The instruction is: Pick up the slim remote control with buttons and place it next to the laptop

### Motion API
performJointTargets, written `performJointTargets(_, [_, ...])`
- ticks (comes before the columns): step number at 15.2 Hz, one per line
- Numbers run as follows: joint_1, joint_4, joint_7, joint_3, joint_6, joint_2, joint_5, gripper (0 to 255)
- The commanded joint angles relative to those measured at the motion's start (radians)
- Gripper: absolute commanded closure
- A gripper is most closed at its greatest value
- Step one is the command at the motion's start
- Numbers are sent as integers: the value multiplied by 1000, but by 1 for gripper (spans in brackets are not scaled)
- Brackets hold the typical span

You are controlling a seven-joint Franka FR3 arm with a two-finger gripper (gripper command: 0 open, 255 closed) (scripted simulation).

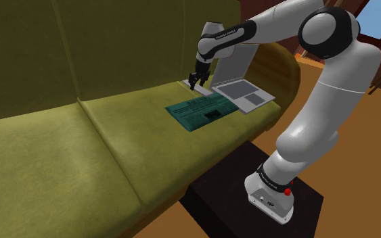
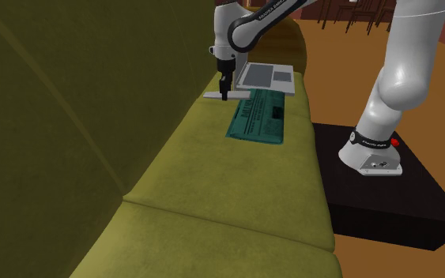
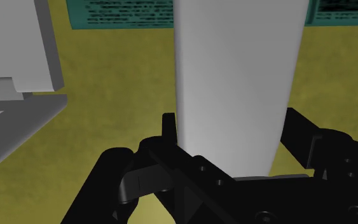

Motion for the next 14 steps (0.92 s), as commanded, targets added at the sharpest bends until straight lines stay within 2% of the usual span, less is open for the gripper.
performJointTargets(1, [1,-2,0,1,0,3,0,255])
performJointTargets(2, [1,-2,0,1,0,3,0,255])
performJointTargets(3, [1,-2,0,0,0,2,0,0])
performJointTargets(8, [1,-2,0,1,0,3,0,0])
performJointTargets(12, [-1,57,-8,4,-115,-54,13,0])
performJointTargets(14, [-1,57,-8,4,-115,-54,13,0])
